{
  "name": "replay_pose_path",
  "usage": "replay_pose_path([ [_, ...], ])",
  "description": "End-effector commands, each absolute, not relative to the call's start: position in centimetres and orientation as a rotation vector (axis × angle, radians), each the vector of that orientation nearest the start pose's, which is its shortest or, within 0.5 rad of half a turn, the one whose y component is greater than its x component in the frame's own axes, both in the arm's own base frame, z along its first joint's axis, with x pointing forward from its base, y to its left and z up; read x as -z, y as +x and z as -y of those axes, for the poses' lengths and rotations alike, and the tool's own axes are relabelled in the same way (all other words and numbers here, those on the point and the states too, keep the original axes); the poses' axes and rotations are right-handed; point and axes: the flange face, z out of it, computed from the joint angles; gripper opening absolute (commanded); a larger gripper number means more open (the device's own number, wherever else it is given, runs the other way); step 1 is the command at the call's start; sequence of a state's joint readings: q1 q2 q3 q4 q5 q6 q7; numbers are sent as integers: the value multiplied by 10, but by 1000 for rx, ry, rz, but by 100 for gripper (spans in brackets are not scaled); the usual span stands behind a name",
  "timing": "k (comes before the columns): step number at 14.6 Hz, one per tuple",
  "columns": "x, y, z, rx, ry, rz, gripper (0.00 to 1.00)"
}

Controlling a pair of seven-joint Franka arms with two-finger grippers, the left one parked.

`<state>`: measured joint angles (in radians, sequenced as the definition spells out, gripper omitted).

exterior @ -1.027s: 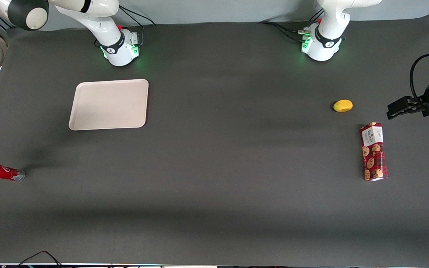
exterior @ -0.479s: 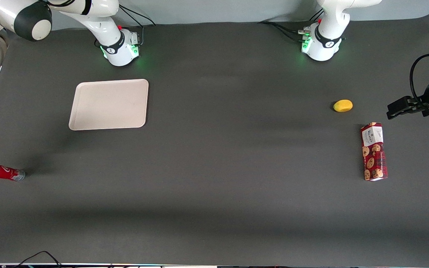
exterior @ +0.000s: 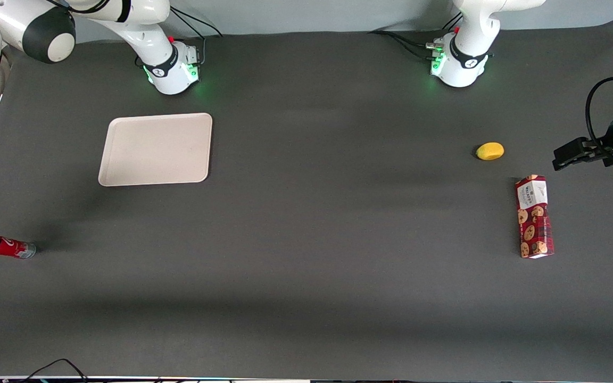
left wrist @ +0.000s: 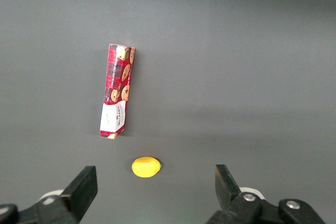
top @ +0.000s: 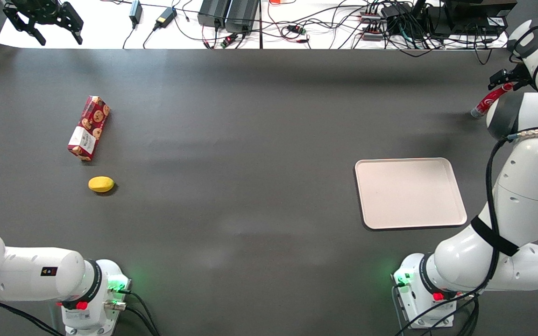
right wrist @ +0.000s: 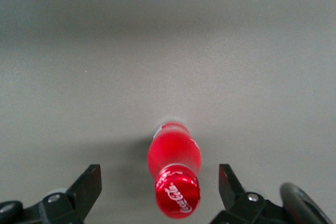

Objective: Place coke bottle on tray

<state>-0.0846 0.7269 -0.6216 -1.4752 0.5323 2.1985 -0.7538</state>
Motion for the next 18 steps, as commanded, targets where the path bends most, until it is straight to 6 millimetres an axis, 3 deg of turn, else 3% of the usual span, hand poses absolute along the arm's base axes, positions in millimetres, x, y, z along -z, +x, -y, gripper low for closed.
replay_pose_path([
  [1, -319, 622, 389, 274, -3184, -121, 93],
  [5, -318, 624, 392, 279, -3189, -120, 87],
  [9, -316, 621, 401, 328, -3189, -161, 69],
  [10, -316, 620, 402, 347, -3197, -164, 68],
  [18, -304, 615, 401, 331, -3172, -162, 91],
])
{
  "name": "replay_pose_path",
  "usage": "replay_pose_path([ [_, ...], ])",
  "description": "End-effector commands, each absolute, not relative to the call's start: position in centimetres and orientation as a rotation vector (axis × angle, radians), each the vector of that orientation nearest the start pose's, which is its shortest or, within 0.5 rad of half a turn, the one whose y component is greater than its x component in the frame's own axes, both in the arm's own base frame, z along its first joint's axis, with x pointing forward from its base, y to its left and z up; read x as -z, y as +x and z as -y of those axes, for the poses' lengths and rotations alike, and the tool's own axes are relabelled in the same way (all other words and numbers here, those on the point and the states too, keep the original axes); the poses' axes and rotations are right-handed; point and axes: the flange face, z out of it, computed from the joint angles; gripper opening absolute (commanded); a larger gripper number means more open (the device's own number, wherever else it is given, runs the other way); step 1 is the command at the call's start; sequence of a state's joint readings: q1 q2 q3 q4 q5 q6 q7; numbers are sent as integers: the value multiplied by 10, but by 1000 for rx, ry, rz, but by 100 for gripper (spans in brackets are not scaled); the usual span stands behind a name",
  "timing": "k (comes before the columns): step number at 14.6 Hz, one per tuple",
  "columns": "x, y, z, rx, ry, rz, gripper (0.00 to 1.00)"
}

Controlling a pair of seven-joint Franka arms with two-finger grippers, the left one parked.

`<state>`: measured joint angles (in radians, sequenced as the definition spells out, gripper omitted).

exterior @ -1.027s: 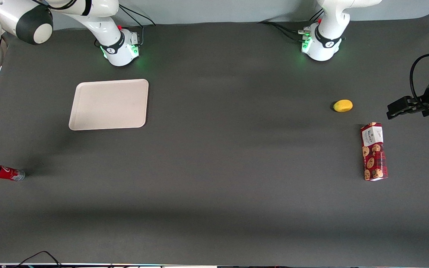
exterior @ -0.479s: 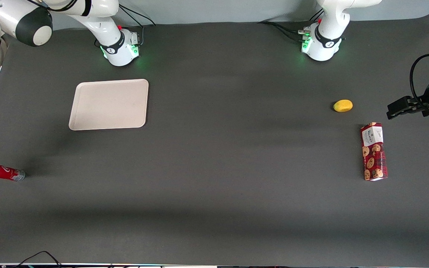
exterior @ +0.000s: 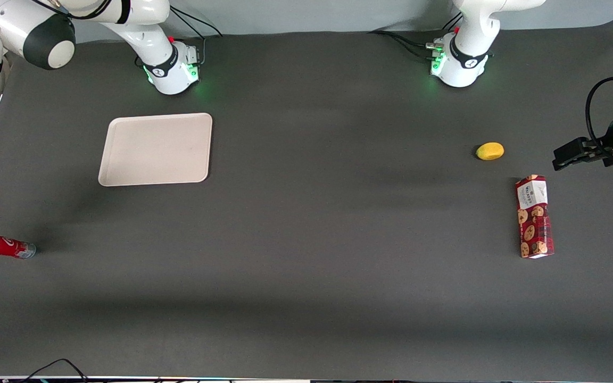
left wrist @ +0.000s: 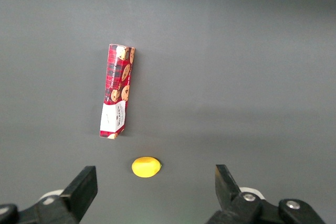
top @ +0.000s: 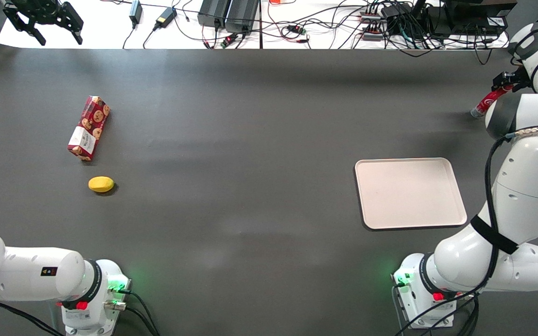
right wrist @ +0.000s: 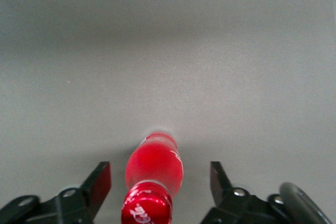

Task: Place coke bottle on tray
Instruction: 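Close the right gripper on the bottle body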

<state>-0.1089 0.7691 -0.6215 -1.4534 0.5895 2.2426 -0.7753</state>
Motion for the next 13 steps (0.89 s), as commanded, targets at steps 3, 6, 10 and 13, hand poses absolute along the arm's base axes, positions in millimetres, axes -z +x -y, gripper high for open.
replay_pose_path([
  [3, -304, 616, 396, 304, -3155, -150, 92],
  [6, -302, 616, 394, 275, -3143, -156, 91],
  [10, -308, 618, 392, 255, -3137, -142, 49],
  [13, -318, 624, 392, 251, -3173, -97, 2],
])
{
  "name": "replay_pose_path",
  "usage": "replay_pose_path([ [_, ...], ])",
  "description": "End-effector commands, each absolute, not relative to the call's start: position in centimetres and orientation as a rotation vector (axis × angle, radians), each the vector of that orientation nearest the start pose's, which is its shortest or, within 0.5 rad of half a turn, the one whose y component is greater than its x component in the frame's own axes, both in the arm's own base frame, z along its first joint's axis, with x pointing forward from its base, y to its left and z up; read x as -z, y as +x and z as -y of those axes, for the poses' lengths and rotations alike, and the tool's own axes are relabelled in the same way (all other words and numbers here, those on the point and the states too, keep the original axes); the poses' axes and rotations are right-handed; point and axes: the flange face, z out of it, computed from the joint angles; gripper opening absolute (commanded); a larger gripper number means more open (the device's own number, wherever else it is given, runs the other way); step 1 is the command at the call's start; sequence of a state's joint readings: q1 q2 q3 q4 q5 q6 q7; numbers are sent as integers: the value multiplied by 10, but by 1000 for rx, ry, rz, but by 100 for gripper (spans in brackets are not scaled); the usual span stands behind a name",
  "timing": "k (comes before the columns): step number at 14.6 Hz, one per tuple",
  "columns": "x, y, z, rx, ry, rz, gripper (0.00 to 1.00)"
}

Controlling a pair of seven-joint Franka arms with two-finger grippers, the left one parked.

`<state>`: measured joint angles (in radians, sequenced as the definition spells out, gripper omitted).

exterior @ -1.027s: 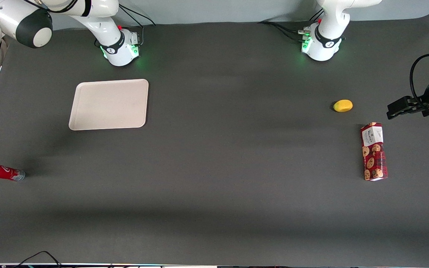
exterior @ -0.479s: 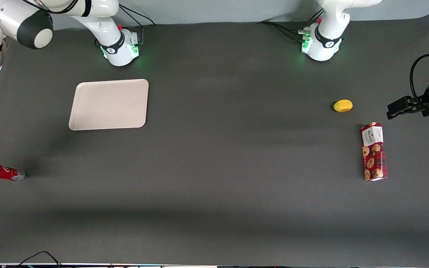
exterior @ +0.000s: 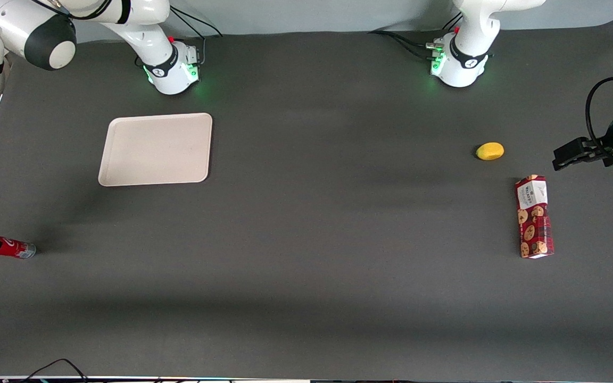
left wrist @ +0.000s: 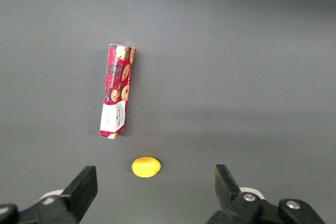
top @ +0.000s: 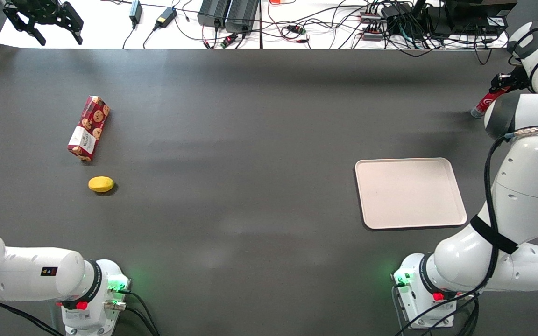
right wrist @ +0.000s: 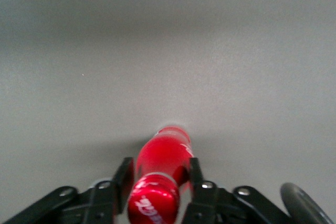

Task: Place coke bottle on tray
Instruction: 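Close the right gripper on the bottle body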

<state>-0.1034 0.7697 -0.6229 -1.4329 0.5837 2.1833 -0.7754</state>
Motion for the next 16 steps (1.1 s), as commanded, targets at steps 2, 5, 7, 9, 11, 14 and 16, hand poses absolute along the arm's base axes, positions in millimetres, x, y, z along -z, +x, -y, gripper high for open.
replay_pose_path([
  [2, -321, 626, 393, 246, -3189, -77, 0],
  [5, -323, 626, 393, 248, -3184, -119, 0],
  [7, -334, 626, 392, 277, -3171, -175, 0],
  [9, -364, 618, 386, 233, -3119, -178, 0],
  [11, -409, 600, 386, 194, -3122, -207, 0],
  [14, -507, 559, 366, 38, -3136, -306, 0],
  [16, -566, 532, 342, -5, -3126, -401, 0],
])
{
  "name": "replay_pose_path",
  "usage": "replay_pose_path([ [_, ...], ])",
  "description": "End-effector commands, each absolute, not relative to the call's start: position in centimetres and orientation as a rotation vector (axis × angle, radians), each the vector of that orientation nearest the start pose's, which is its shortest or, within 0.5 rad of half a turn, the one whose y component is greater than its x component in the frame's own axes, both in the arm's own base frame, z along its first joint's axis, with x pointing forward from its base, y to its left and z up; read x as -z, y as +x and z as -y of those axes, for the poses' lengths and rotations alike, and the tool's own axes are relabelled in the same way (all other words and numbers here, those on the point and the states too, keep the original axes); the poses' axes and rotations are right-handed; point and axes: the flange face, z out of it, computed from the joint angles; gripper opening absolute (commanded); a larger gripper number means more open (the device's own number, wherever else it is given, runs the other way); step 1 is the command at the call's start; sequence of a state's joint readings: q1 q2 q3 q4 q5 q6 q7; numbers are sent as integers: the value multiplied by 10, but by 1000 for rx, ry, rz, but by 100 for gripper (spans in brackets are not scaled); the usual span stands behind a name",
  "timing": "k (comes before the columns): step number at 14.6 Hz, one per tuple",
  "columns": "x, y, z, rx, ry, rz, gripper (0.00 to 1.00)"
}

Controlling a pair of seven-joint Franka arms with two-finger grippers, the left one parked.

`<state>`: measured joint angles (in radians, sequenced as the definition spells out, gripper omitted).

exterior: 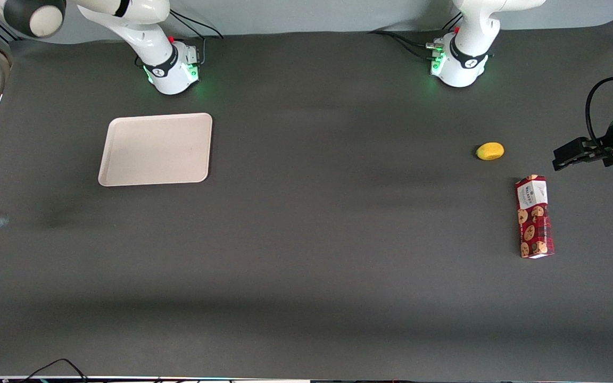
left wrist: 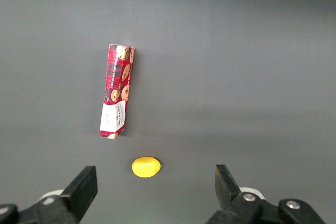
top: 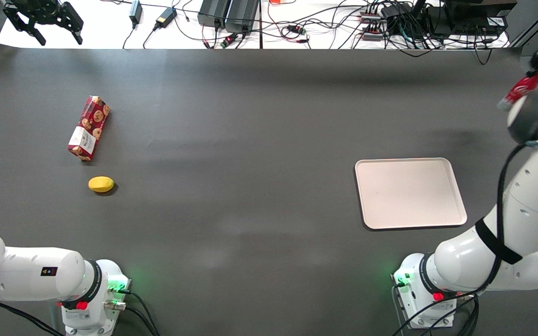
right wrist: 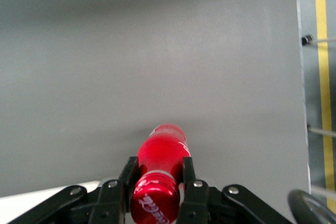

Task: Place coke bottle on tray
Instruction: 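Lift the bottle and carry it over the white tray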

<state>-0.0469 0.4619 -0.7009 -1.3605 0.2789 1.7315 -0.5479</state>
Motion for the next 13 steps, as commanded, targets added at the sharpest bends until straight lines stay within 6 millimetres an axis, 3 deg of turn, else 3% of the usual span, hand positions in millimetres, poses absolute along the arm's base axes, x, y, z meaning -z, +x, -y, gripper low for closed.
replay_pose_path([
  [1, -591, 520, 331, -12, -3133, -431, 0],
  [3, -614, 505, 317, -43, -3147, -404, 0],
  [5, -600, 480, 314, -52, -3094, -392, 0],
  [7, -575, 455, 288, -40, -3086, -397, 0],
  [9, -545, 426, 246, 5, -3107, -452, 0],
  [13, -479, 373, 211, 74, -3033, -534, 0],
])
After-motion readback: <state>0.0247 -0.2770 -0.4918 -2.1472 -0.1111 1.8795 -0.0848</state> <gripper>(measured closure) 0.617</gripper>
